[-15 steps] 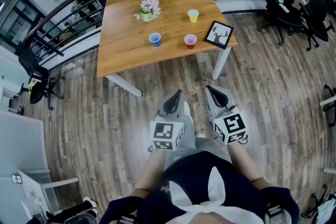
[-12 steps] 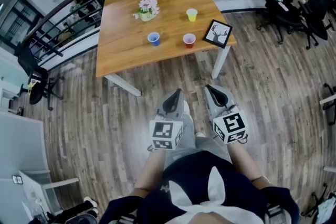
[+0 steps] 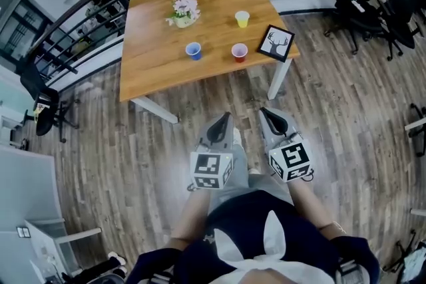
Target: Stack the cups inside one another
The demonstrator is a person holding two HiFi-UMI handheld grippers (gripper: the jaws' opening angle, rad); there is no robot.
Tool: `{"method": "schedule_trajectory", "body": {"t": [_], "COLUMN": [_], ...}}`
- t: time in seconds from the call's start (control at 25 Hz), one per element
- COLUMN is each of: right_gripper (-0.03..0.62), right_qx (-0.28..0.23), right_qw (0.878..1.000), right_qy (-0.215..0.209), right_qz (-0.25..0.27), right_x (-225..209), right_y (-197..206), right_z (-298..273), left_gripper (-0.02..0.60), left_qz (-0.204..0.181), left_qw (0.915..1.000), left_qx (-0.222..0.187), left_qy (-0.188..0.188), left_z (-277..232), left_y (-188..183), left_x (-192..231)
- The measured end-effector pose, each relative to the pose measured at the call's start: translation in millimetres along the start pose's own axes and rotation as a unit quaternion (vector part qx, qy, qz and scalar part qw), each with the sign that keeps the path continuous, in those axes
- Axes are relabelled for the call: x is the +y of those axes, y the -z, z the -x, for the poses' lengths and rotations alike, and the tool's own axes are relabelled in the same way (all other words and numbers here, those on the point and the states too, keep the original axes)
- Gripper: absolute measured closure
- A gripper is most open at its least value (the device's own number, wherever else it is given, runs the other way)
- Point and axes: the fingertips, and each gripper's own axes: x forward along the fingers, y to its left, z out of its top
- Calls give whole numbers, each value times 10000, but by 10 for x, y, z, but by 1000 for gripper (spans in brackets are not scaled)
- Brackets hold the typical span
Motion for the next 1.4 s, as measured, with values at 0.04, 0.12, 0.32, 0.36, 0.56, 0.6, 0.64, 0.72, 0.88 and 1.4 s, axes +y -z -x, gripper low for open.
{"method": "schedule_trajectory", "body": {"t": [0.04,0.12,0.32,0.36,0.56,0.6,0.64,0.72,0.88,1.4], "right_gripper": [595,594,540,537,503,482,462,443,408,324], "right_qx": [9,21,129,151,241,268,294,322,362,540], "right_qw": [10000,10000,9998,9998,9996,9996,9995,9994,9992,9982], "right_qy": [-13,-48,-98,-98,-46,-17,8,37,63,135], "right_qz": [16,53,77,94,138,128,120,126,169,244], "right_x": [-6,-26,-159,-195,-452,-519,-582,-690,-874,-1232], "right_y": [2,2,10,8,-59,-69,-77,-99,-154,-167], "right_z": [-39,-129,-452,-524,-957,-1063,-1172,-1380,-1760,-2472], "left_gripper": [565,565,565,565,565,565,565,565,565,565], "left_qz": [10,29,55,60,137,140,141,153,187,268], "left_qw": [10000,10000,10000,10000,9999,9999,9999,9999,9998,9994], "left_qx": [5,13,-5,-16,-72,-70,-66,-44,9,-106], "left_qy": [3,8,39,24,-49,-46,-42,-35,-10,203], "left_z": [-31,-111,-407,-473,-863,-950,-1037,-1196,-1482,-2160], "left_y": [3,8,-33,-52,-197,-218,-234,-249,-278,-468], "left_x": [29,93,318,387,766,833,899,1027,1274,1731]}}
